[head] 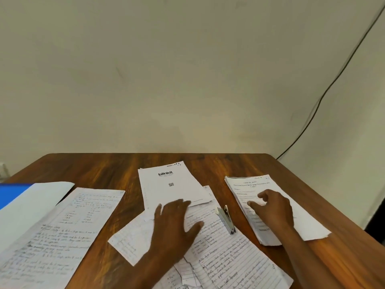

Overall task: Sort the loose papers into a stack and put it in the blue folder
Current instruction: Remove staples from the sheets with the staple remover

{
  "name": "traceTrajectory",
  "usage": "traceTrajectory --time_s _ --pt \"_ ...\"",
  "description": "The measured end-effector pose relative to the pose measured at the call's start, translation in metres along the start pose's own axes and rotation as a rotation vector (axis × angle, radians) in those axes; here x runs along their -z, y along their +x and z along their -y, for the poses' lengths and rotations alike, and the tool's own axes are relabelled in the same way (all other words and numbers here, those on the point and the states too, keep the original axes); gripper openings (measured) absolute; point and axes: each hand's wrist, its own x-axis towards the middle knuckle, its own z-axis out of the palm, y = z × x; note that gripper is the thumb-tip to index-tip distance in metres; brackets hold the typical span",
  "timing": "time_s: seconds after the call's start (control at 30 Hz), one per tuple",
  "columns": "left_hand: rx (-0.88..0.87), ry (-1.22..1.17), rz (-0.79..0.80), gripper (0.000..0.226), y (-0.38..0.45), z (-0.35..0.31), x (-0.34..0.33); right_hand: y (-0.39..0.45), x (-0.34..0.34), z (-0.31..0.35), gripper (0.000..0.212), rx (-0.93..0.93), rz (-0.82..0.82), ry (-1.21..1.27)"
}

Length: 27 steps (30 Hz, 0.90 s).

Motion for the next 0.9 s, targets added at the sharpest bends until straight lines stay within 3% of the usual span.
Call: traceTrajectory --time_s 0.17,0.47,0.7,0.9 --pt "-0.137 -0.097 0.035 0.062 0.000 -0.044 -0.019 -0.015 0.003 -0.016 0.070 -0.003 0.149 -0.161" --pt "-0.068 -0.124 0.167 0.059 0.003 -0.076 -0.040 -0.034 -0.002 0.000 0.026 0.131 0.044 -0.325" --pt "-0.063 -0.176 0.143 0.054 0.004 -0.074 -0.045 -0.034 -0.004 0.008 0.026 0.168 -0.024 -0.301" --pt "0.009 -0.536 0.091 0.033 0.016 -0.072 -0.041 -0.047 0.001 0.029 0.025 0.278 -0.010 -0.206"
